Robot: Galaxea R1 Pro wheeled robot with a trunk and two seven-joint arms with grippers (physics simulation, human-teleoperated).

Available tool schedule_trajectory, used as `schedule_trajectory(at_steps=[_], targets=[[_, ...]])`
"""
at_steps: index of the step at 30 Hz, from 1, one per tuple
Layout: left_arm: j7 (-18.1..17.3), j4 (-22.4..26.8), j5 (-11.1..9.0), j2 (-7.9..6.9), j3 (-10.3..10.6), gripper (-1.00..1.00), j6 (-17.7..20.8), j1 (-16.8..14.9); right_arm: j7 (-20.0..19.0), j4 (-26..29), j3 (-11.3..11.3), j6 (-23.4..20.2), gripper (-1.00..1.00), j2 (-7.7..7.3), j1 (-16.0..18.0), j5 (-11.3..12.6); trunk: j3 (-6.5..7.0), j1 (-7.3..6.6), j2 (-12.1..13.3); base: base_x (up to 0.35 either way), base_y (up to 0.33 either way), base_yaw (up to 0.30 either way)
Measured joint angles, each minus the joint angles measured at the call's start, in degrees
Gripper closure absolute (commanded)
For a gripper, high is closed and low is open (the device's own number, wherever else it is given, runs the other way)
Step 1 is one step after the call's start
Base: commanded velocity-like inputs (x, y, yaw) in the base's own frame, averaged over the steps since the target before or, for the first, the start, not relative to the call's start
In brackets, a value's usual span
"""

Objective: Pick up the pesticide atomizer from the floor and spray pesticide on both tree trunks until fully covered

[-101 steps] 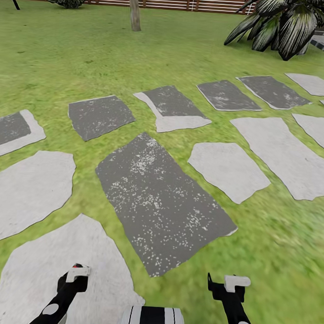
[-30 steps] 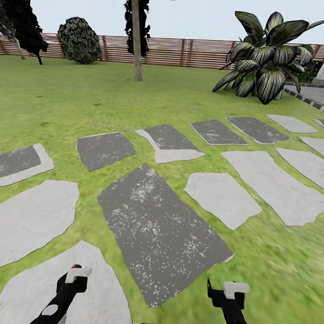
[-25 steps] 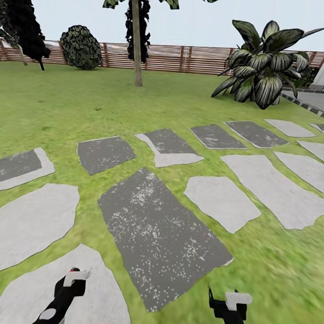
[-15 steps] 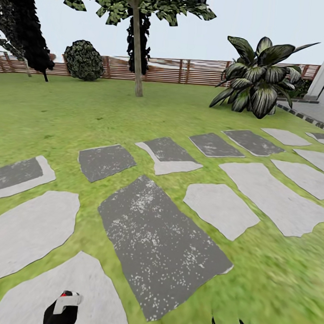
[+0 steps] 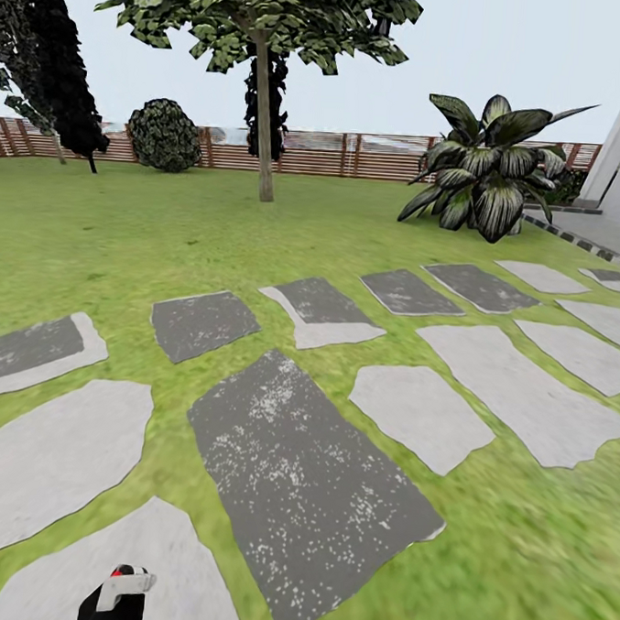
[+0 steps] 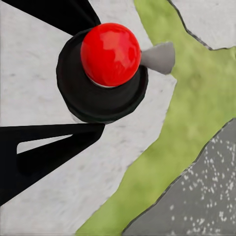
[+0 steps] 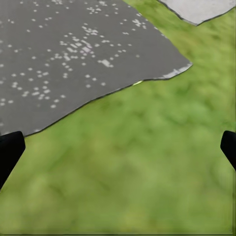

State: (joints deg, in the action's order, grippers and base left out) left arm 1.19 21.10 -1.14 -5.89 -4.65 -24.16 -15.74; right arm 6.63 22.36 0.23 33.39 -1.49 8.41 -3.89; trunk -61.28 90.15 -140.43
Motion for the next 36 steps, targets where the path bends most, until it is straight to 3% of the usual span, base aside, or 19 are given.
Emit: schedule_trajectory(at_steps=[26,36], targets=[[0.1,-0.1,-0.1,0.09,0.0,1.0,0.0,0.0,0.1,-0.5,0.0,0.0,-1.0,0.0,0.0,0.0,4.69,-5.71,10.4,0.0,0.0,0.0],[0.1,0.0,-0.1,0.16,0.0,1.0,0.0,0.1,0.1,-0.5,0.0,0.0,-1.0,0.01,0.0,0.0,6.77,-7.91,14.4,0.0,0.0,0.222]])
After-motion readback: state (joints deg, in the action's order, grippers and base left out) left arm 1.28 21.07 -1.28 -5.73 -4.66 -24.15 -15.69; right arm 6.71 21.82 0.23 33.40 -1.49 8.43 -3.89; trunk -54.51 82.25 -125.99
